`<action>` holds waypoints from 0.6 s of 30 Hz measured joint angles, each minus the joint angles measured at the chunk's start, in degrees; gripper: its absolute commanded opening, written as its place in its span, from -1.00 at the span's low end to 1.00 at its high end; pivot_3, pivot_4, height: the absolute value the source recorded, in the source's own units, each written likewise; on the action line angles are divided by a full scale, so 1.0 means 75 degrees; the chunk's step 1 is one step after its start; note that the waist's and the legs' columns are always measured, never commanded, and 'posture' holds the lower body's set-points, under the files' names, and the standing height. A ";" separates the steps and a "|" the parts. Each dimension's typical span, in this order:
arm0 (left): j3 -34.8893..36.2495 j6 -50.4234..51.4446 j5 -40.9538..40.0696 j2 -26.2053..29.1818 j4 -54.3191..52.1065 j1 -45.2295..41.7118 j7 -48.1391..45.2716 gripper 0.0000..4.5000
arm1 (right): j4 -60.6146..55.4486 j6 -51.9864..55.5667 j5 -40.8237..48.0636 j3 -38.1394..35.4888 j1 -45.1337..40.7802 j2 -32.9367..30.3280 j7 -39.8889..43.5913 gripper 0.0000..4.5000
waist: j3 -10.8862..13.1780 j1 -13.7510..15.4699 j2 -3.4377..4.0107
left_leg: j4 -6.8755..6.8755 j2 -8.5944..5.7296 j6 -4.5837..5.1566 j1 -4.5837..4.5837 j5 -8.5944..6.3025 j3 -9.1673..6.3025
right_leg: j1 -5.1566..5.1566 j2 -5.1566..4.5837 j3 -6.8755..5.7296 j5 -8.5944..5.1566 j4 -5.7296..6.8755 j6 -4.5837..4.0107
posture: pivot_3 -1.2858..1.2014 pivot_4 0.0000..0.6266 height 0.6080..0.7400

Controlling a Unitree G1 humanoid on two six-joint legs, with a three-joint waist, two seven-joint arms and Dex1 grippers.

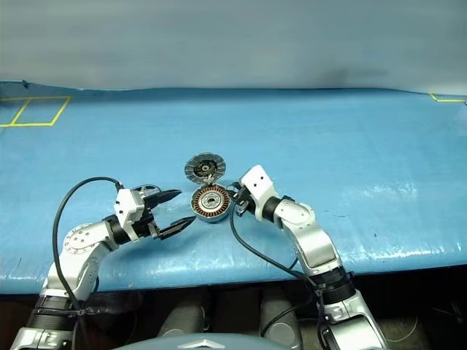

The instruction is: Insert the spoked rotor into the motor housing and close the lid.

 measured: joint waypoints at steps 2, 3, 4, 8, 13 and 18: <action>0.0009 -0.0091 0.0000 -0.0014 0.0015 0.0023 0.0037 0.98 | 0.0050 0.0003 -0.0011 0.0145 -0.0011 0.0048 0.0026 -0.68 | 0.0000 0.0006 0.0000 | -0.0001 0.0000 0.0000 0.0000 0.0000 0.0001 | 0.0001 -0.0001 0.0000 0.0000 -0.0003 -0.0001 | 0.03 -0.52 1.00; 0.0012 -0.0139 -0.0001 -0.0028 0.0018 0.0026 0.0045 0.98 | 0.0099 0.0002 -0.0015 0.0196 -0.0013 0.0073 0.0036 -0.68 | 0.0000 0.0008 0.0000 | -0.0001 0.0000 0.0000 0.0000 0.0000 0.0001 | 0.0001 -0.0001 0.0000 0.0000 -0.0003 -0.0001 | 0.03 -0.52 1.00; 0.0014 -0.0161 -0.0002 -0.0034 0.0020 0.0027 0.0052 0.98 | 0.0165 0.0002 -0.0015 0.0225 -0.0014 0.0107 0.0045 -0.68 | 0.0000 0.0011 0.0000 | -0.0001 0.0000 0.0000 0.0000 0.0000 0.0000 | 0.0001 -0.0001 0.0000 0.0000 -0.0003 -0.0001 | 0.03 -0.52 1.00; 0.0019 -0.0292 -0.0003 -0.0089 0.0052 0.0033 0.0125 0.98 | 0.0320 0.0002 -0.0014 0.0294 -0.0036 0.0198 0.0073 -0.68 | 0.0000 0.0024 0.0000 | 0.0000 0.0000 0.0000 0.0000 0.0000 0.0001 | 0.0000 -0.0001 -0.0001 0.0000 -0.0003 0.0000 | 0.03 -0.52 1.00; 0.0010 -0.0390 0.0002 -0.0188 0.0125 0.0033 0.0197 0.98 | 0.0567 -0.0058 -0.0019 0.0369 -0.0229 0.0331 0.0102 -0.68 | 0.0000 0.0016 0.0000 | -0.0002 0.0001 -0.0001 0.0002 0.0000 -0.0001 | 0.0000 0.0001 -0.0004 0.0000 -0.0001 0.0000 | 0.03 -0.52 1.00; 0.0010 -0.0464 0.0002 -0.0189 0.0140 0.0033 0.0206 0.98 | 0.0875 -0.0146 -0.0022 0.0390 -0.0294 0.0455 0.0113 -0.68 | 0.0000 0.0024 0.0000 | -0.0003 0.0000 -0.0001 0.0001 0.0000 -0.0001 | 0.0000 0.0000 -0.0003 0.0000 -0.0003 0.0000 | 0.03 -0.52 1.00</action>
